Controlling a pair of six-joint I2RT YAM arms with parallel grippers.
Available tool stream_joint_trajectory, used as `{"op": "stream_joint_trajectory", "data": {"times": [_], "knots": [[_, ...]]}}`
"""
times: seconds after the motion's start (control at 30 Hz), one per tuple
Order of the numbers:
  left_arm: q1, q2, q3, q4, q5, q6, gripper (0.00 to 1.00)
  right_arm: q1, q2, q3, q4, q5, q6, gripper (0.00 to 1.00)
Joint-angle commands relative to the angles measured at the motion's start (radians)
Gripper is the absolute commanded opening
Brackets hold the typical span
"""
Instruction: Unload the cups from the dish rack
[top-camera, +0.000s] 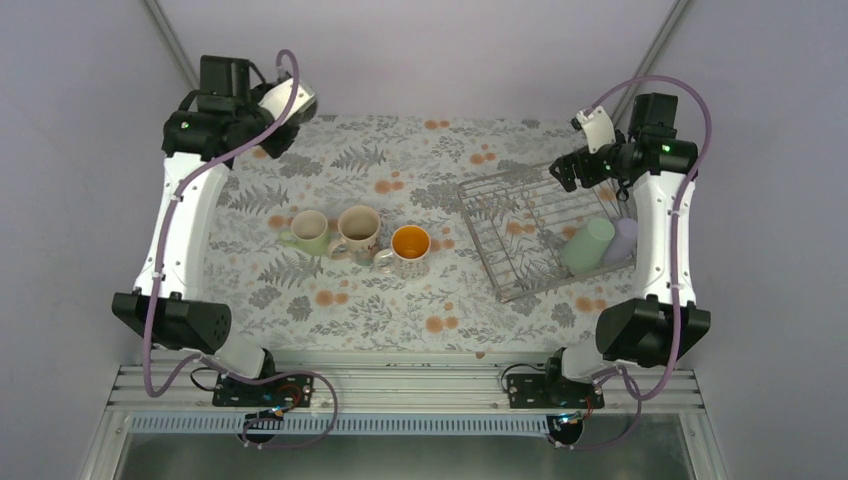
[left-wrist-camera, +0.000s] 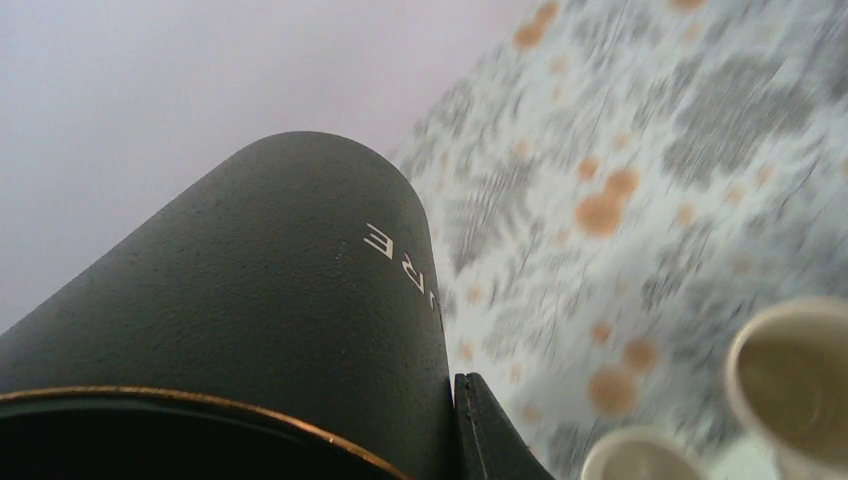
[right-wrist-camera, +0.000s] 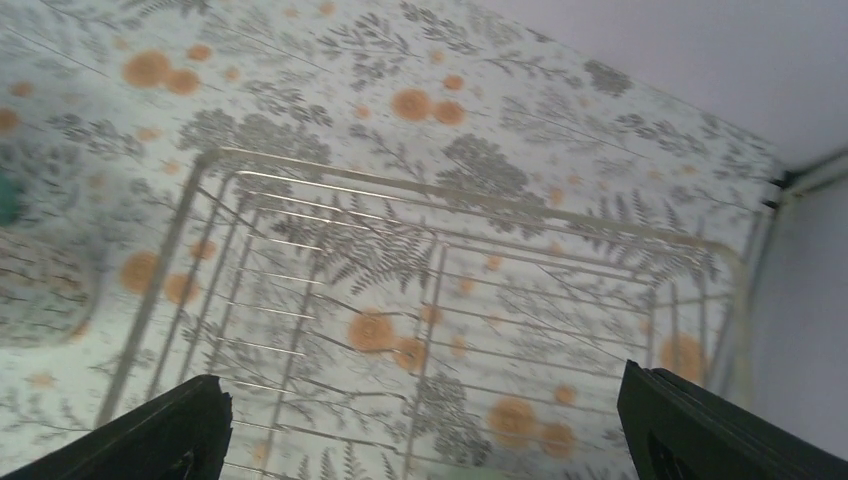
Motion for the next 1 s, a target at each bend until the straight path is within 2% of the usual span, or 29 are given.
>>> {"op": "stream_joint_trajectory", "data": {"times": [0.0, 0.17, 0.43, 0.77, 0.97], "knots": [[0.077, -0.067, -0.081, -0.083, -0.146, 0.172, 0.02, -0.013, -0.053, -0.047, 0.045, 0.155, -0.061, 1.0], [0.129, -0.131, -0.295, -0.067, -0.257, 0.274, 0.02, -0.019, -0.073, -0.097, 0.059, 0.174, -0.073, 1.0], [0.147, -0.189, -0.54, -0.068, -0.341, 0.402, 0.02, -0.025, -0.117, -0.179, 0.09, 0.189, -0.083, 1.0], [0.183, -0.105, -0.588, -0.02, -0.377, 0.409, 0.02, -0.028, -0.179, -0.257, 0.102, 0.197, -0.115, 1.0], [0.192, -0.038, -0.611, -0.037, -0.33, 0.437, 0.02, -0.034, -0.196, -0.272, 0.103, 0.212, -0.121, 1.0]]}}
